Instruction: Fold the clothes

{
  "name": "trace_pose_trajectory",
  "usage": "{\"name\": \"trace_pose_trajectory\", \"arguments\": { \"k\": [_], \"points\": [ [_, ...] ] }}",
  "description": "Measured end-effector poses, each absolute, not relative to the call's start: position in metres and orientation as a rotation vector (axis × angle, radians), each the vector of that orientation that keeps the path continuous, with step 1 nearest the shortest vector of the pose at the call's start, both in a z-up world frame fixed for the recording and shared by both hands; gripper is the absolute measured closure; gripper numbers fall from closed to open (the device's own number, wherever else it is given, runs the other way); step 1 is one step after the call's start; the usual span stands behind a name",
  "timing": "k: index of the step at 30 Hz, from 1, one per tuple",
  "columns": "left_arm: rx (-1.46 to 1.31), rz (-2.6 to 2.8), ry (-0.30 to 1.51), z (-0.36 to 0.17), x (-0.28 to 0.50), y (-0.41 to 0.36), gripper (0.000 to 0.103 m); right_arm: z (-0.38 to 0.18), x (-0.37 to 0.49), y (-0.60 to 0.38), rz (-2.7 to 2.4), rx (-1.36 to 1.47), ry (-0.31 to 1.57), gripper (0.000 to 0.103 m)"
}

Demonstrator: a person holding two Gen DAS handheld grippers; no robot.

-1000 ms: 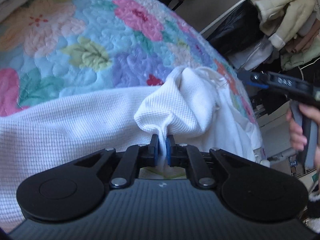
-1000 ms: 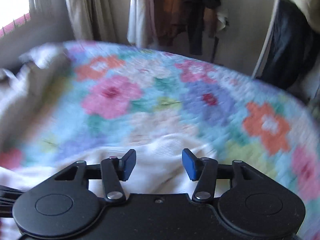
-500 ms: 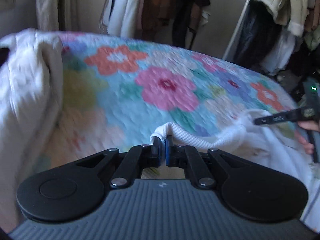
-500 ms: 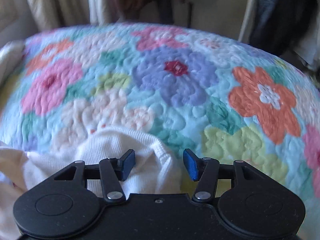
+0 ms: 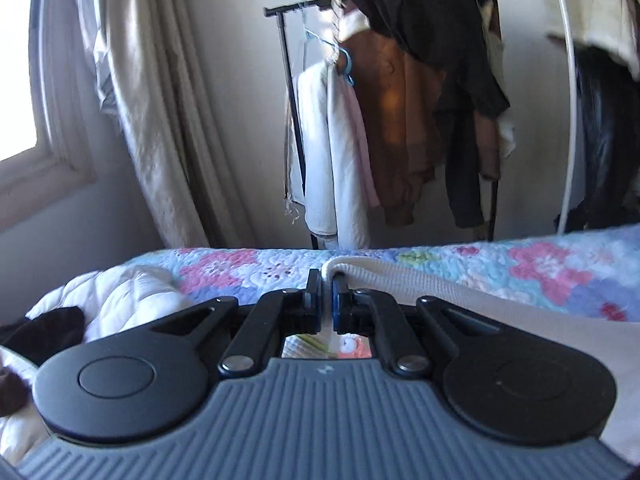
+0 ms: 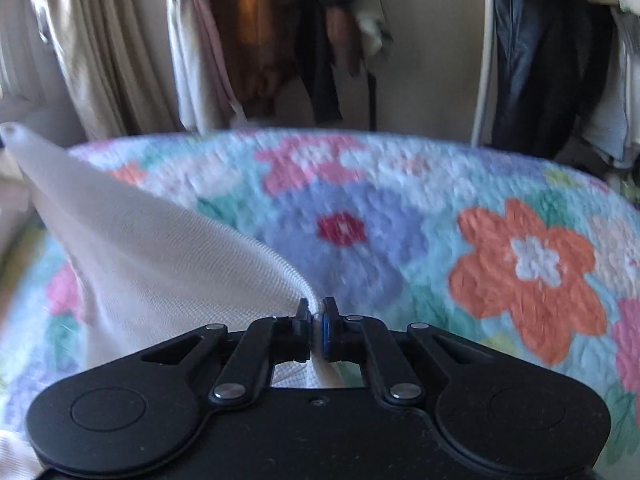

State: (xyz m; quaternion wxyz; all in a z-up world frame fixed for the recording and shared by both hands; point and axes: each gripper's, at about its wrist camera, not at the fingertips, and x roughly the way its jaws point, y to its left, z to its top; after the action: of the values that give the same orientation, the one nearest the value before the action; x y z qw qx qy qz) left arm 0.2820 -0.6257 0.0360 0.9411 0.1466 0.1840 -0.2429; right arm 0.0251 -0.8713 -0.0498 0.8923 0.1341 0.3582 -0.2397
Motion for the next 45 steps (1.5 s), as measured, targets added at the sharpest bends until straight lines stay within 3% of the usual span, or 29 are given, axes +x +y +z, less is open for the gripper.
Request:
{"name": "trace_pose_trajectory", "arguments": {
  "k": [3,4,5,6,9,16,20,23,26,31,37,38,40,42,45],
  "points": [
    [0.307,-0.521,0.479,0.014,0.283,-0.645,0.083,-0.068,0.032,-0.875,-0.556,0.265,0.819,0.095],
    [0.297,-0.542,0.492,0.007,0.279,-0.644,0.077,-0.071,0.032,-0.875,-0.573,0.246,0.83,0.085],
    [0.288,-0.563,0.504,0.0,0.275,-0.642,0.062,-0.073,0.032,-0.874,-0.601,0.225,0.843,0.071],
    [0.308,-0.561,0.502,-0.008,0.272,-0.639,0.053,-0.072,0.034,-0.872,-0.636,0.204,0.858,0.065],
    [0.372,-0.558,0.497,-0.027,0.263,-0.63,0.053,-0.061,0.041,-0.861,-0.721,0.129,0.86,0.056],
    [0.357,-0.664,0.67,-0.03,0.234,-0.559,0.042,-0.022,-0.021,-0.802,-0.564,0.402,0.686,0.047],
    [0.483,-0.713,0.617,-0.018,0.186,-0.499,0.033,-0.017,-0.085,-0.757,-0.401,0.552,0.726,0.046],
    [0.582,-0.669,0.534,-0.009,0.159,-0.452,0.03,-0.012,-0.121,-0.721,-0.332,0.533,0.757,0.046],
    [0.599,-0.644,0.568,-0.005,0.146,-0.406,0.026,-0.004,-0.143,-0.678,-0.286,0.5,0.771,0.045],
    [0.286,-0.678,0.848,-0.016,0.151,-0.324,0.026,0.001,-0.147,-0.624,-0.215,0.529,0.775,0.043],
    [0.007,-0.645,0.937,-0.031,0.142,-0.289,0.018,0.002,-0.099,-0.576,-0.159,0.468,0.805,0.042],
    [-0.033,-0.639,0.941,-0.034,0.137,-0.288,0.019,0.003,-0.091,-0.569,-0.158,0.467,0.801,0.042],
    [-0.066,-0.683,0.932,-0.037,0.126,-0.291,0.035,0.006,-0.079,-0.554,-0.157,0.461,0.805,0.042],
    [-0.087,-0.72,0.941,-0.042,0.116,-0.297,0.101,0.008,-0.07,-0.54,-0.147,0.448,0.811,0.042],
    [-0.082,-0.726,0.938,-0.048,0.096,-0.304,0.1,0.009,-0.058,-0.526,-0.134,0.422,0.814,0.042]
  ]
}}
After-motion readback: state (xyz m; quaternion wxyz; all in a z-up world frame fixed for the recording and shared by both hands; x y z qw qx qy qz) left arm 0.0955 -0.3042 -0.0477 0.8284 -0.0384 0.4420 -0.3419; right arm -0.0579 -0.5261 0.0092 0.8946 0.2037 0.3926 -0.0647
